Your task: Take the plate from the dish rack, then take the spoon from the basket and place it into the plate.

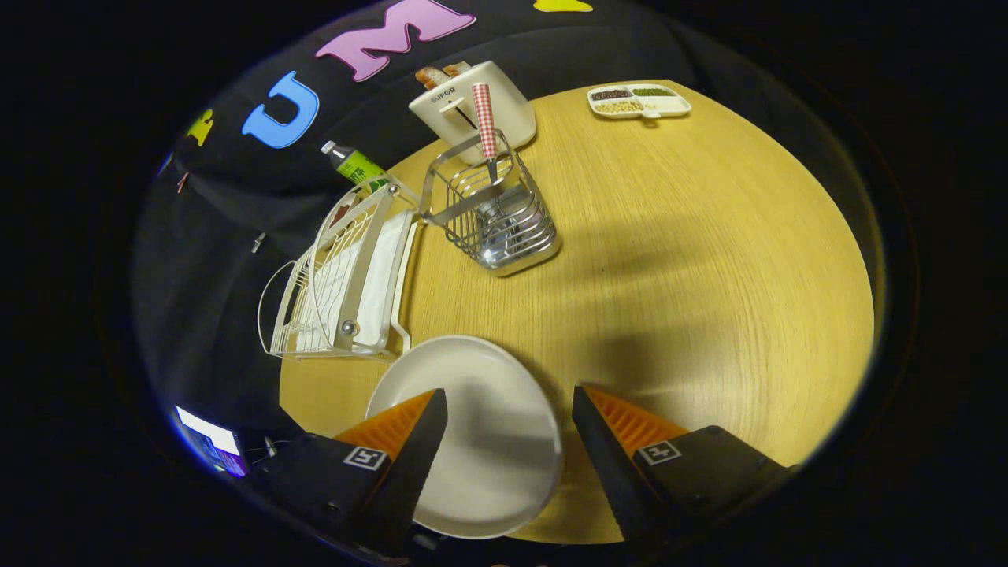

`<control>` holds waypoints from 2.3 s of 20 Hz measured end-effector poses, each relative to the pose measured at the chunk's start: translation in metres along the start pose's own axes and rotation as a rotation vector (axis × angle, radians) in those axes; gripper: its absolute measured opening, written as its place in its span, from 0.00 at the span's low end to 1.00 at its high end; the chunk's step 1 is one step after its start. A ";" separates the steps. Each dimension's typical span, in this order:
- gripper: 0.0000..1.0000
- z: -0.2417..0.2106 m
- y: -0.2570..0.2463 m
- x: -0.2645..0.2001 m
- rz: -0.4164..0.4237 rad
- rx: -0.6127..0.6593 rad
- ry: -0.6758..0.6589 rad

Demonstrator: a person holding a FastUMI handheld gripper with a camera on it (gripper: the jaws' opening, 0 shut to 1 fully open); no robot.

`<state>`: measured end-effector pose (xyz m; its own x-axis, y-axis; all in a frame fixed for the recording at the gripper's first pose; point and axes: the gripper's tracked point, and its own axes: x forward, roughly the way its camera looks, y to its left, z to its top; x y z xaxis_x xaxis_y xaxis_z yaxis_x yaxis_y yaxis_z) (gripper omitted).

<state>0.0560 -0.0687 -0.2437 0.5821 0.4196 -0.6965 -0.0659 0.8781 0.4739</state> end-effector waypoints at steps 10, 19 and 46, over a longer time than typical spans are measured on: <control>0.98 0.142 0.027 -0.030 -0.047 -0.221 -0.375; 0.99 0.224 0.031 0.013 -0.095 -0.197 -0.441; 0.13 0.264 0.039 0.049 -0.174 -0.206 -0.386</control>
<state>0.2955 -0.0748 -0.1174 0.8552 0.1800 -0.4861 -0.0771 0.9715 0.2242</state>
